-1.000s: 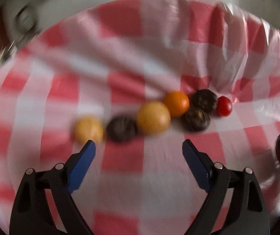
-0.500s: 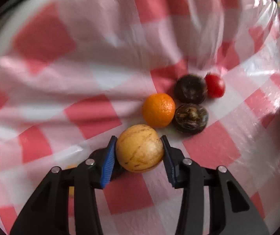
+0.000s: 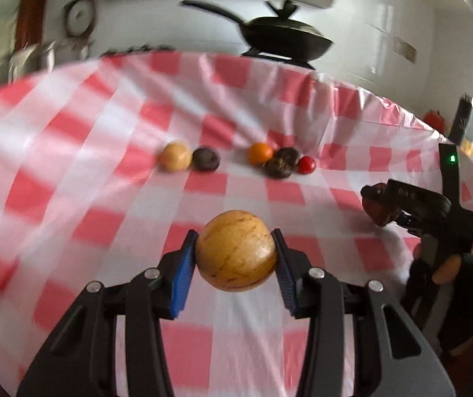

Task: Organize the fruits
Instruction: 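Carry the pomegranate and pepino melon off the table toward the white box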

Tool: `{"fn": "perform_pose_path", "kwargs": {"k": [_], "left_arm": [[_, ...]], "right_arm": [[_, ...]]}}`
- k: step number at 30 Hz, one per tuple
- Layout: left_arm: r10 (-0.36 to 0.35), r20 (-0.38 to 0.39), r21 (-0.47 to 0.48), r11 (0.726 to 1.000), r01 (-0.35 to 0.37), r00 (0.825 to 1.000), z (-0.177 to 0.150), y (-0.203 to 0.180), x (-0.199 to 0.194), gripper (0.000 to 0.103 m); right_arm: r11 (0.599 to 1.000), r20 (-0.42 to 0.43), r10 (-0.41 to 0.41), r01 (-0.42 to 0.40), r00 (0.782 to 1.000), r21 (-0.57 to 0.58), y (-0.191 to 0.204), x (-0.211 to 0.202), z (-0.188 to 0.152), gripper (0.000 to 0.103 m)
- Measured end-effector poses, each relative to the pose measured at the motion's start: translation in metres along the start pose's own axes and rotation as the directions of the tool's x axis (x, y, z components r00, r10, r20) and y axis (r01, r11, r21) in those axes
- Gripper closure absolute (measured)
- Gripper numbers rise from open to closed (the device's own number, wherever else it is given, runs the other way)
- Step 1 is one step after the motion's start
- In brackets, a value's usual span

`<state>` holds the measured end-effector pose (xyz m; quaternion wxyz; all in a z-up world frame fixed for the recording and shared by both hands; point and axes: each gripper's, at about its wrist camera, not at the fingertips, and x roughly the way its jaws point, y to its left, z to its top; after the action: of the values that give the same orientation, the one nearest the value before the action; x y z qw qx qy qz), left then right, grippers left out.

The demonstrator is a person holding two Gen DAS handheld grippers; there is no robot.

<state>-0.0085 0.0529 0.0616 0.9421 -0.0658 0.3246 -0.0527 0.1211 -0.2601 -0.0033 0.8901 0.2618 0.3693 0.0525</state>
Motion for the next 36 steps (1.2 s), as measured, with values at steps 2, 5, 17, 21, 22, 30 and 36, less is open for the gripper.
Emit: {"fn": "perform_pose_path", "kwargs": {"k": [2,5,17,21,22,30,36], "left_arm": [[0.006,-0.024,-0.036,0.999,-0.007,1.000,-0.007,0.006,0.002,0.058],[0.018,-0.034,-0.082,0.996,-0.021,0.999,-0.020,0.019,-0.017,0.058],[0.103,-0.013,-0.220,0.970,-0.104,0.995,-0.081,0.101,-0.112,0.058],[0.137,0.005,-0.245,0.960,-0.132,0.991,-0.100,0.127,-0.140,0.058],[0.141,0.007,-0.252,0.958,-0.135,0.990,-0.104,0.132,-0.145,0.058],[0.165,0.028,-0.286,0.946,-0.150,0.986,-0.136,0.166,-0.188,0.058],[0.180,0.046,-0.295,0.942,-0.159,0.983,-0.160,0.184,-0.224,0.058]], "right_arm": [[1.000,0.001,0.001,-0.001,1.000,0.001,0.000,0.000,0.000,0.048],[1.000,-0.001,-0.004,0.004,1.000,0.003,0.000,0.000,0.000,0.048],[0.993,-0.080,0.111,-0.108,0.991,0.037,0.039,-0.038,-0.062,0.048],[0.988,-0.130,0.150,-0.145,0.980,0.042,0.065,-0.041,-0.096,0.048],[0.987,-0.140,0.160,-0.156,0.977,0.039,0.072,-0.042,-0.104,0.048],[0.966,-0.224,0.226,-0.248,0.948,-0.078,0.136,-0.070,-0.168,0.048],[0.902,-0.294,0.271,-0.348,0.917,-0.255,0.198,-0.103,-0.221,0.048]]}}
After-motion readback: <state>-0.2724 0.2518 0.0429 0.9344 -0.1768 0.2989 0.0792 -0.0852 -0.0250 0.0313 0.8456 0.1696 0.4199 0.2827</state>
